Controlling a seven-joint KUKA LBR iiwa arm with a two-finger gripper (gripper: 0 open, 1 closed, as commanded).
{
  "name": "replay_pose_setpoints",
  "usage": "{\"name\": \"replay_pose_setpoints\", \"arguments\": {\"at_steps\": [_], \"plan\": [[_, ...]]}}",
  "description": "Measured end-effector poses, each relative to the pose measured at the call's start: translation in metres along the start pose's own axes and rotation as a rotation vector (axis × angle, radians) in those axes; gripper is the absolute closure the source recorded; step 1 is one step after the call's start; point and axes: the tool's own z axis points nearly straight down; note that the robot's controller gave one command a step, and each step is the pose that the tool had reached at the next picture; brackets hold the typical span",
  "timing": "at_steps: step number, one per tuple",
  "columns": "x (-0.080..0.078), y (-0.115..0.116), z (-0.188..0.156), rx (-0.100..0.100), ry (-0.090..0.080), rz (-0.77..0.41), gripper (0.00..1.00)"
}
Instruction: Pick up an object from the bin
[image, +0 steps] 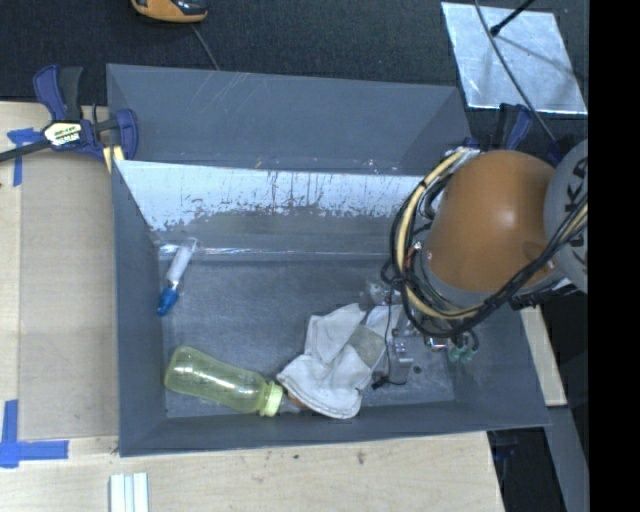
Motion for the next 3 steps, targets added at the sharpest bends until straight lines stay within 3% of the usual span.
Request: {"name": "replay_pose_setpoints", "arguments": {"at_steps": [1,2,3], "plan": [[0.0,0.0,-0.002,0.0,-0.003,0.0,0.0],[-0.02,0.008,-0.027,0.001,0.0,-0.056,0.0],[-0.045,0.025,-0.006,0.0,-0.019,-0.1,0.0]]}}
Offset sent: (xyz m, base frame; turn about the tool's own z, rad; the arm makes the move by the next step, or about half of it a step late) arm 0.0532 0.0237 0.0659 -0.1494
